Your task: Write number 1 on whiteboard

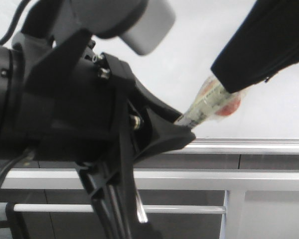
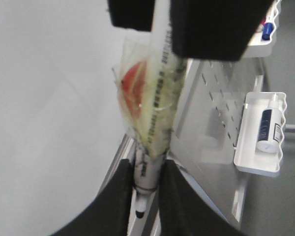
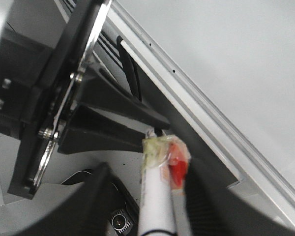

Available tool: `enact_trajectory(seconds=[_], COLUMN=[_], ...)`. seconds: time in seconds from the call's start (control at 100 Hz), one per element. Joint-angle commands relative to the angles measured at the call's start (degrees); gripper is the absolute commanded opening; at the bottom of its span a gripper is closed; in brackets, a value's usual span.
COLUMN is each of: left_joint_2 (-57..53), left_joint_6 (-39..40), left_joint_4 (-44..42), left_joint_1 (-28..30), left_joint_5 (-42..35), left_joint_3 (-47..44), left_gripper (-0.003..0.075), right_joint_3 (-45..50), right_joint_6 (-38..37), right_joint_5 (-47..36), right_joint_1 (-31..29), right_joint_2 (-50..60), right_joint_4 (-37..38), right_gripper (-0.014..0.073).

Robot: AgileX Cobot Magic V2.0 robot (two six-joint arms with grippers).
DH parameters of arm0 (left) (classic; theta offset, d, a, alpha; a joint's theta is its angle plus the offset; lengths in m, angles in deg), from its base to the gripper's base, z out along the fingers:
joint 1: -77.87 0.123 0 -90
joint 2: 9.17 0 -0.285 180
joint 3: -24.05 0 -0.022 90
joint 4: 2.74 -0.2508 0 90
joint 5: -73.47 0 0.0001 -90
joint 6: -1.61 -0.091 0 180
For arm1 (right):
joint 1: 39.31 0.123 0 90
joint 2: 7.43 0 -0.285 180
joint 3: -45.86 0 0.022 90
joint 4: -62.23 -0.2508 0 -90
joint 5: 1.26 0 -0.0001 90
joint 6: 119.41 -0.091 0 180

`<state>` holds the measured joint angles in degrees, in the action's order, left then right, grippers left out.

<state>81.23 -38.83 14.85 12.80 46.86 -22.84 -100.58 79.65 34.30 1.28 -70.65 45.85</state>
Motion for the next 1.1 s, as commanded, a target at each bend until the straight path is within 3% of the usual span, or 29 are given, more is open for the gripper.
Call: enact_trajectory(seconds=[0.0,0.06,0.28,0.38,0.51,0.58,0.89,0.99,1.09], left_joint_2=[-1.8,-1.8,-1.8,-1.8,-1.8,-2.0,-13.4,-19.5,-25.1], left_joint_6=[0.2,0.2,0.2,0.2,0.2,0.2,0.2,0.2,0.2], left_joint_4=[0.3,0.3,0.3,-0.1,1.4,3.6,10.6,15.0,17.4], left_joint_1=[-0.3,-0.3,-0.3,-0.3,-0.3,-0.3,-2.7,-3.9,-3.9], left_joint_5=[-6.0,-6.7,-7.1,-7.1,-7.1,-6.9,-5.3,-5.3,-5.1], left_joint_3=[1.7,1.7,1.7,1.7,1.7,1.7,-5.1,-7.9,-10.2], left_gripper=[-0.002,-0.002,0.0008,0.0151,0.0431,0.0487,0.0483,0.0406,0.0269], right_joint_3=[-2.1,-2.1,-2.1,-2.1,-2.1,-2.1,-2.1,-2.1,-2.1], right_joint_6=[0.8,0.8,0.8,0.8,0.8,0.8,0.7,0.0,0.0], right_joint_5=[-2.5,-2.1,-1.6,-1.7,-1.9,-2.5,-4.6,-4.5,-5.2], right_joint_1=[0.1,0.1,0.1,0.1,0.1,0.1,0.1,0.1,0.1], right_joint_2=[0.3,0.3,0.3,0.3,0.5,0.6,6.8,9.4,12.7], right_joint_4=[0.0,0.1,0.4,0.6,1.7,2.7,9.6,9.6,9.6], right_gripper=[0.0036,-0.0073,-0.0065,-0.0065,-0.0065,-0.0065,-0.0064,-0.0064,-0.0064])
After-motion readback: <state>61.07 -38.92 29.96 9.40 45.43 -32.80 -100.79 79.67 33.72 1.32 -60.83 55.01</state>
